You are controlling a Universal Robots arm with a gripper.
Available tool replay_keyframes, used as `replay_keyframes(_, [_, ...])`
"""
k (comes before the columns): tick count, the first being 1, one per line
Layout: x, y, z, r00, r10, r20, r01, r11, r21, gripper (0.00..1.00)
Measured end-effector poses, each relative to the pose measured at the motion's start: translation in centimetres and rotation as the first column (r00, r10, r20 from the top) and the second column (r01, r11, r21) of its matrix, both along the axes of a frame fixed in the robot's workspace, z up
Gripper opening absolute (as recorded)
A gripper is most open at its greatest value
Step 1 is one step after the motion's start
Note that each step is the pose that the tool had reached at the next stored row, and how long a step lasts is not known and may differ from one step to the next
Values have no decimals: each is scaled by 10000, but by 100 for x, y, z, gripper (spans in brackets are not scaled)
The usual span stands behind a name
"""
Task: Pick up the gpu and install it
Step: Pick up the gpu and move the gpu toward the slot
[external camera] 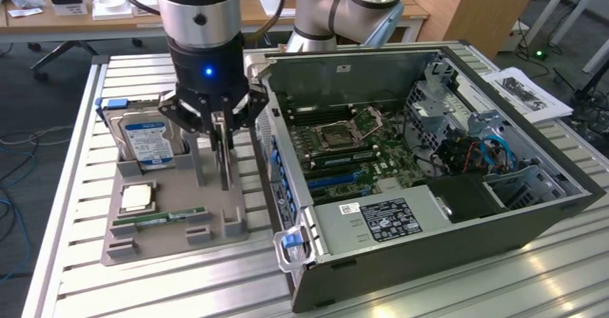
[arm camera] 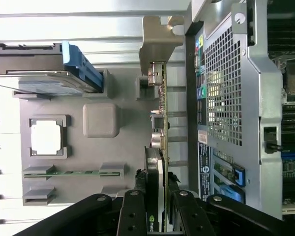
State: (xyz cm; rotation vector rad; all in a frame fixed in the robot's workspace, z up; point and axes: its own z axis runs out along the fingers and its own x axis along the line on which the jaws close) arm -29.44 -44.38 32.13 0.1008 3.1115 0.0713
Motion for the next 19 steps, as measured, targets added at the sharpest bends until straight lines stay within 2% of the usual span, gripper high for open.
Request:
replay_keyframes(6, [0, 0, 204, 10000, 22, 23, -22, 10000, 1, 27])
replay_keyframes(19, [0, 0, 662, 9999, 31, 117, -31, 10000, 0, 27])
